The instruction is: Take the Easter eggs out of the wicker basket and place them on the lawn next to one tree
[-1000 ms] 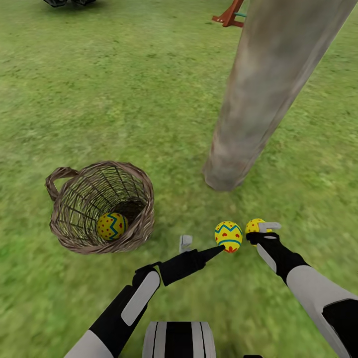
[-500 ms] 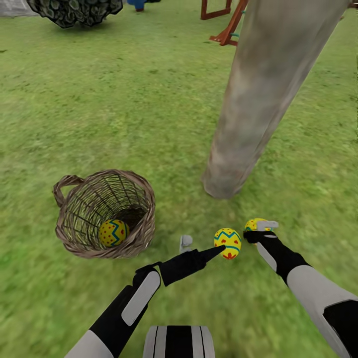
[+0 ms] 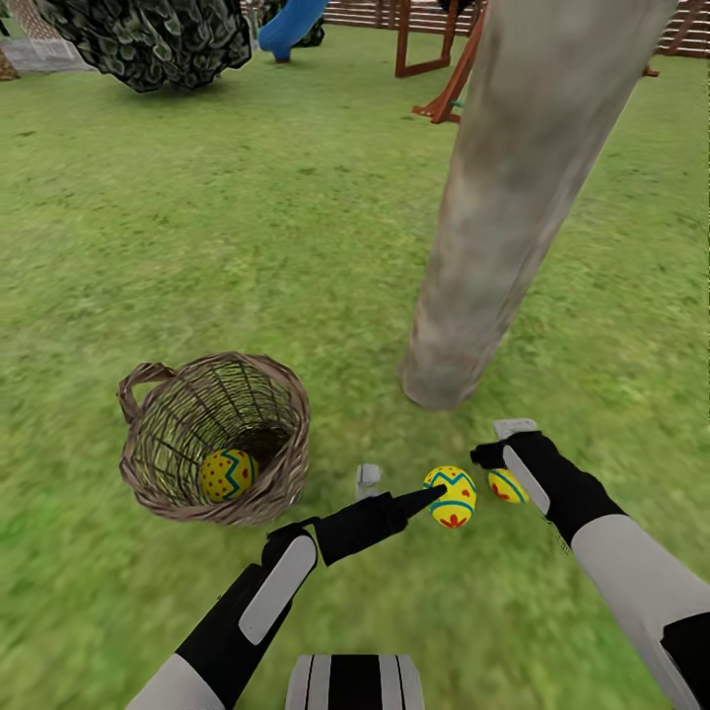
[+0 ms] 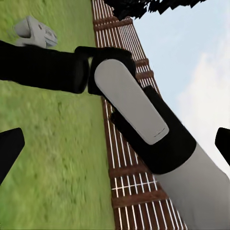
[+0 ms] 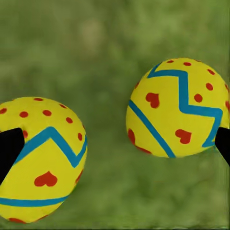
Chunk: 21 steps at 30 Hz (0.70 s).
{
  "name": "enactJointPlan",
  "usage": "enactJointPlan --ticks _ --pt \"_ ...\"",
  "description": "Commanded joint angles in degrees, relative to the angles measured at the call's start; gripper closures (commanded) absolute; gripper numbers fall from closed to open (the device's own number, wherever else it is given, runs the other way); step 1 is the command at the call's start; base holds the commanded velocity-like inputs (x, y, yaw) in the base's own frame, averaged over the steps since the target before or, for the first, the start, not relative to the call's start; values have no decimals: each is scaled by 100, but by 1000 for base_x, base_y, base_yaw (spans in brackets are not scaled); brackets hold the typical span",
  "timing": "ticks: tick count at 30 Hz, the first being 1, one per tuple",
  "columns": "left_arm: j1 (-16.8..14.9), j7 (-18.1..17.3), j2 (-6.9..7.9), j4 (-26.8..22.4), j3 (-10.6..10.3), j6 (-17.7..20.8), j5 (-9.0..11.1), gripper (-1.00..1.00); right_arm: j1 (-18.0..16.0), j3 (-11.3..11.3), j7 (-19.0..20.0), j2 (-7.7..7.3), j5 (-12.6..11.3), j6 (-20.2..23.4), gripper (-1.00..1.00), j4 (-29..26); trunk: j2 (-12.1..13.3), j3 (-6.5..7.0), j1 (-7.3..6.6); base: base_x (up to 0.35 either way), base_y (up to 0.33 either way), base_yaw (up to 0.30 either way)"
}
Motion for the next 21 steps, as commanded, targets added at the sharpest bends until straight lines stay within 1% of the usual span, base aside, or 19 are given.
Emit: enactJointPlan --ticks 1,2,3,4,5,6,7,8,9,10,11,12,13,14,15,16,18,21 --pt "-6 2 5 -3 13 54 51 -100 -3 27 -13 -13 -62 258 -100 -92 0 19 -3 0 0 0" --pt "-8 4 8 -5 21 58 51 -100 -3 -15 174 -16 -62 641 -100 -213 1 41 -6 0 0 0" --pt "-11 6 9 -7 29 59 51 -100 -3 -144 569 -45 -59 981 -100 -325 3 63 -8 0 0 0" --pt "-16 6 10 -11 32 60 51 -100 -3 -245 977 -107 -57 1175 -100 -389 4 85 -11 0 0 0" --pt "-32 6 10 -29 34 63 51 -100 -3 -317 1606 -249 -55 1334 -100 -443 5 107 -13 0 0 0" --pt "-43 16 10 -123 35 72 51 -100 -3 -347 2637 -551 -60 1440 -100 -474 7 130 -16 0 0 0" --pt "-44 20 10 -170 35 78 47 -100 -3 -352 3162 -710 -63 1462 -100 -477 8 152 -19 0 0 0" --pt "-44 22 14 -212 35 83 46 -100 -3 -355 3840 -931 -68 1475 -100 -480 9 174 -21 0 0 0" --pt "-45 23 16 -228 35 83 44 -100 -3 -354 4339 -1087 -70 1479 -100 -481 11 196 -24 0 0 0" --pt "-45 23 18 -237 35 81 43 -100 -3 -348 4992 -1273 -71 1482 -100 -476 12 218 -26 0 0 0" --pt "-45 24 18 -243 35 80 43 -100 -3 -344 5442 -1405 -67 1483 -100 -474 13 240 -29 0 0 0" --pt "-47 24 31 -254 35 79 43 -100 -3 -342 5952 -1584 -60 1483 -100 -477 15 263 -31 0 0 0" --pt "-46 24 65 -258 35 78 43 -100 -3 -341 6318 -1743 -56 1479 -100 -480 16 285 -34 0 0 0" --pt "-45 24 86 -271 35 78 43 -100 -3 -351 6594 -1871 -51 1477 -100 -481 17 307 -37 0 0 0" --pt "-45 24 98 -320 35 78 43 -100 -3 -355 6785 -1985 -47 1471 -100 -474 19 329 -39 0 0 0" --pt "-45 24 102 -369 32 78 43 -100 -3 -359 6858 -2043 -52 1463 -100 -460 20 351 -42 0 0 0" --pt "-45 24 111 -458 22 80 43 -100 -3 -365 6914 -2094 -60 1438 -100 -403 23 395 -47 0 0 0" --pt "-45 24 115 -501 6 85 49 -100 -3 -374 6893 -2094 -62 1398 -100 -329 27 462 -55 0 0 0"
